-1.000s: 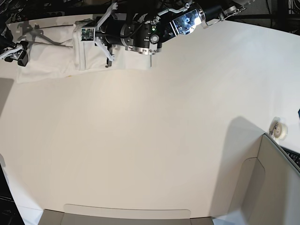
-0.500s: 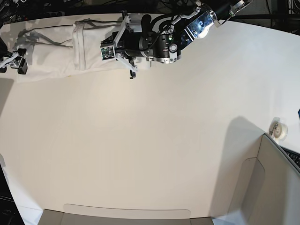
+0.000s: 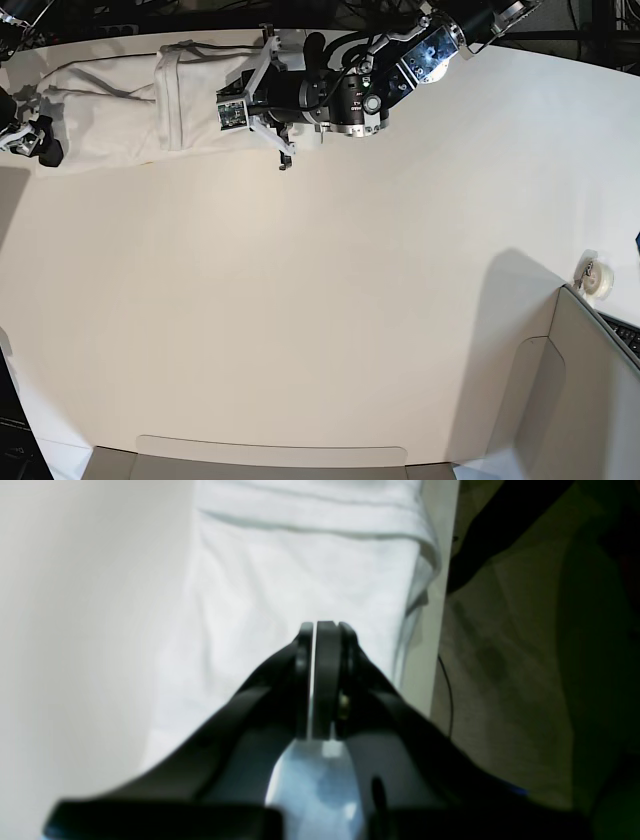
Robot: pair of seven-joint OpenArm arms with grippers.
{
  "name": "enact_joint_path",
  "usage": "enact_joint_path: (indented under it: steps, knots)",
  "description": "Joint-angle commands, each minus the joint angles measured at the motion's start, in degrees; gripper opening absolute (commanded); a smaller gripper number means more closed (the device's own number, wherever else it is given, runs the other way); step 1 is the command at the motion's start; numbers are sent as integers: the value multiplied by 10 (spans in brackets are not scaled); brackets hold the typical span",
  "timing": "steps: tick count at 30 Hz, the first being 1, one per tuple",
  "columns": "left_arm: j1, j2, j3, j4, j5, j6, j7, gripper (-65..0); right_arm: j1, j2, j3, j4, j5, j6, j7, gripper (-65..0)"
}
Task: Layout the t-shirt on the table in an organized manner, then fold the t-shirt properly
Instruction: 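Grasp both ends of the folded bundle with both grippers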
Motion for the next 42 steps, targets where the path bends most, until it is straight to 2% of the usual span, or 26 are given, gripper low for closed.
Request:
enact_joint_path:
  steps: [1, 5, 20, 22, 25, 27, 30, 33, 35, 36, 38, 42]
  knots:
    - [-8, 4, -2, 9, -5, 0, -13, -649, -5, -2, -17, -3, -11, 4, -34, -107]
    - [-10, 5, -2, 9, -5, 0, -13, -649, -19, -3, -47, -2, 1, 4, -34, -107]
    - [-12, 5, -5, 12, -4, 1, -9, -649, -63, -6, -47, -2, 2, 4, -34, -107]
    - [-12, 5, -17, 16, -4, 1, -7, -649, -62, -6, -47, -2, 1, 4, -34, -108]
    - [-8, 5, -73, 30, -4, 1, -6, -649, -61, -6, -48, -2, 1, 4, -34, -119]
    - [3, 5, -102, 38, -4, 1, -6, -649, -61, -6, -49, -2, 1, 4, -34, -168]
    - [21, 4, -162, 50, -4, 1, 11, -649, -58, -8, -49, -2, 1, 4, -32, -355]
    - [39, 4, -217, 52, -4, 1, 58, -649, -49, -18, -45, -3, -2, 4, -32, -531]
    - [55, 4, -250, 52, -4, 1, 94, -649, -49, -18, -46, -3, -2, 4, -31, -622]
    - [63, 2, -266, 52, -4, 1, 114, -649, -48, -18, -47, -3, -2, 4, -31, -650]
    - [86, -16, -293, 58, -4, 1, 145, -649, -41, -19, -48, -3, -2, 4, -31, -650]
    - [142, -61, -310, 90, -4, 1, 131, -649, -37, -18, -45, -3, -2, 4, -31, -650]
